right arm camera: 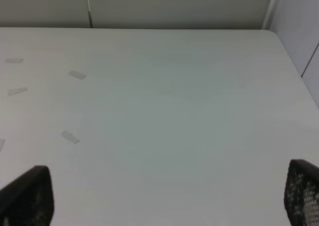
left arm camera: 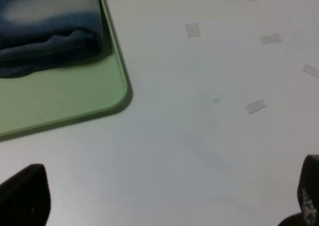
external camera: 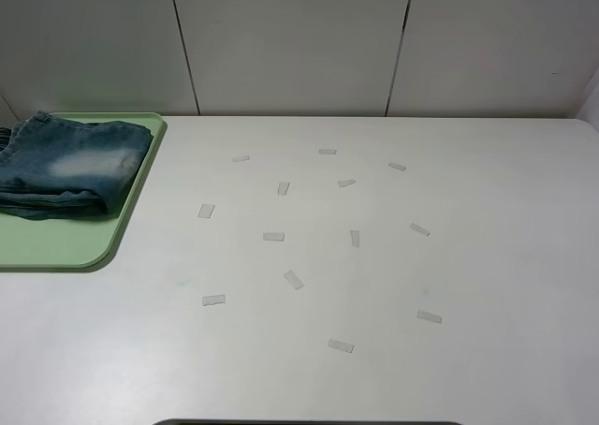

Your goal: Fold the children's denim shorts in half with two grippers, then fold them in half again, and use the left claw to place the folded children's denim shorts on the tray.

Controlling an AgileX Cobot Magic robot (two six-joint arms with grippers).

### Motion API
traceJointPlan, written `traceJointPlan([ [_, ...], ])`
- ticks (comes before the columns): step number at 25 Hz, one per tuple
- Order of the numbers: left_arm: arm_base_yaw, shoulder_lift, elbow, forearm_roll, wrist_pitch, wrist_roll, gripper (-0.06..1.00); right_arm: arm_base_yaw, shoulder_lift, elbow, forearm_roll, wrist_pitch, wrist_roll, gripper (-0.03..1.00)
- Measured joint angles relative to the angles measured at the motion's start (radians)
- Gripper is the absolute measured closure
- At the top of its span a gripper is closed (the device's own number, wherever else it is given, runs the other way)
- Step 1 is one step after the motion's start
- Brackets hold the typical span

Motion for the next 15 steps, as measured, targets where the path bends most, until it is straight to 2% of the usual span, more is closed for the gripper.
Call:
traceJointPlan([
  [15,0.0,0.0,0.0,0.0,0.0,0.0,-0.05,0.0,0.0,0.0,0.0,0.0,0.0,0.27],
])
